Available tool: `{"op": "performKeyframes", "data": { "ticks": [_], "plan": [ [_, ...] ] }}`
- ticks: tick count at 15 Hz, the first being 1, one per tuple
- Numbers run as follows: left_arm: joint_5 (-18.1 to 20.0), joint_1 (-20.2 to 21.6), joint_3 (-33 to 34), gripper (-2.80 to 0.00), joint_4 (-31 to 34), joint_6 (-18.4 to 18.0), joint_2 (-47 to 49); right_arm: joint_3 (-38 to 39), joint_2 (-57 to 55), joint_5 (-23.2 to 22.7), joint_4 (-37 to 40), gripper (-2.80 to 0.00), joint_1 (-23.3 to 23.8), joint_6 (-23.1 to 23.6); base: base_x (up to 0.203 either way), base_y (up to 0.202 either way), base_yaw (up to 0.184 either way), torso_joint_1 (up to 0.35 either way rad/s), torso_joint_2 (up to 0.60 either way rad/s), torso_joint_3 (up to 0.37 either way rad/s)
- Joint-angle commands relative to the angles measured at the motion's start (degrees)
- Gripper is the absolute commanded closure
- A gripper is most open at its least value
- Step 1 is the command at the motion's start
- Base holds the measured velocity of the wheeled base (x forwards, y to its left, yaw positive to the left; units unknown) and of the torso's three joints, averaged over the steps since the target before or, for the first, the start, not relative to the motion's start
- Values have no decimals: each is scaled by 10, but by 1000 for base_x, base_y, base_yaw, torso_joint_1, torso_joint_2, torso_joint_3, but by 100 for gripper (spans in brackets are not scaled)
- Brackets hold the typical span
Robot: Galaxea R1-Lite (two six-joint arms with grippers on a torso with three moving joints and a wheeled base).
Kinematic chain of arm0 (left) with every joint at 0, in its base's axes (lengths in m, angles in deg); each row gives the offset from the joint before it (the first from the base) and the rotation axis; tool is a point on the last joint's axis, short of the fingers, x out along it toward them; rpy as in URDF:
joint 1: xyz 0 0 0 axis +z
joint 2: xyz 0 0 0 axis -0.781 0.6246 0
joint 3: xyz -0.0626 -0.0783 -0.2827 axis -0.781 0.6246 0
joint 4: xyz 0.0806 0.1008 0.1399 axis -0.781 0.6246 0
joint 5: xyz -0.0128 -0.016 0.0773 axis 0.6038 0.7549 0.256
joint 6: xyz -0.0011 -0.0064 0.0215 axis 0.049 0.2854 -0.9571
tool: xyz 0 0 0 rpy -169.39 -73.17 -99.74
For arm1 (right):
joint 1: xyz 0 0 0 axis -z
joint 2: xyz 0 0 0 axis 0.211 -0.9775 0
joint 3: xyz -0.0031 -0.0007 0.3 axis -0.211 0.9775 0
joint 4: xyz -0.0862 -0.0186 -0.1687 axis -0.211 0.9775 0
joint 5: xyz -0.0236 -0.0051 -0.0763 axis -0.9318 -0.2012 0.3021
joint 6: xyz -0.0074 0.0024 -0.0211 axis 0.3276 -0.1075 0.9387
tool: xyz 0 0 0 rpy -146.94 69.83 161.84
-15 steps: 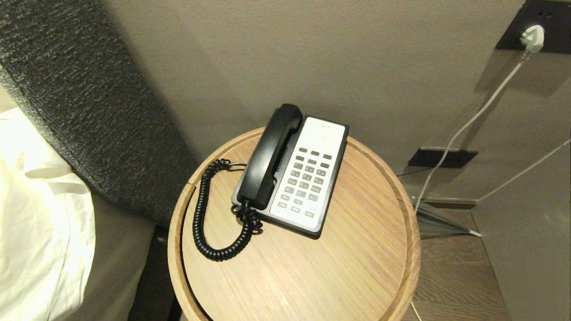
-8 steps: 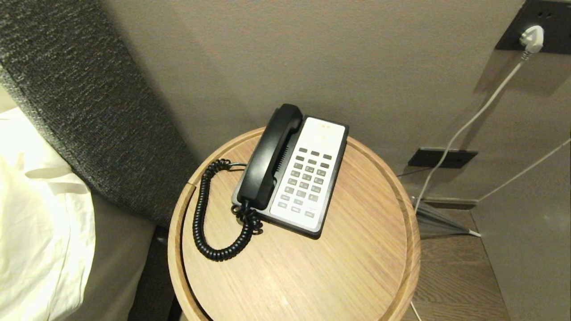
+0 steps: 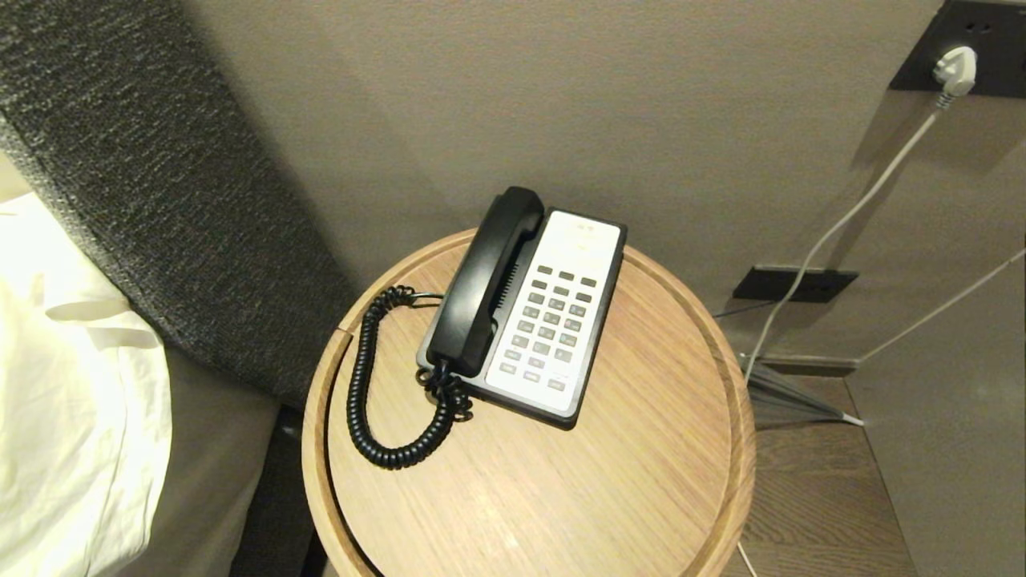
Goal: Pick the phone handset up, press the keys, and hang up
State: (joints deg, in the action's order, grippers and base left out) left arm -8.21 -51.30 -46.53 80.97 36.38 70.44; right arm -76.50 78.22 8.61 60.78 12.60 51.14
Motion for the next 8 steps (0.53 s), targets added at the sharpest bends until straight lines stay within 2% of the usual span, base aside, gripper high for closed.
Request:
{"op": "performKeyframes", "data": {
  "ticks": [1, 3, 6, 7, 8],
  "plan": [
    [0, 0, 1, 0, 0, 0, 0, 45, 39, 2, -32, 0, 2, 8, 0, 0, 0, 0, 0, 0],
    [0, 0, 1, 0, 0, 0, 0, 107, 41, 3, -131, 0, 2, 28, 0, 0, 0, 0, 0, 0],
    [0, 0, 1, 0, 0, 0, 0, 211, 91, 4, -207, 0, 1, 118, 0, 0, 0, 0, 0, 0],
    [0, 0, 1, 0, 0, 0, 0, 238, 97, 4, -247, 0, 1, 127, 0, 0, 0, 0, 0, 0],
    [0, 0, 1, 0, -1, 0, 0, 253, 100, 7, -288, 0, 1, 113, 0, 0, 0, 0, 0, 0]
  ]
}}
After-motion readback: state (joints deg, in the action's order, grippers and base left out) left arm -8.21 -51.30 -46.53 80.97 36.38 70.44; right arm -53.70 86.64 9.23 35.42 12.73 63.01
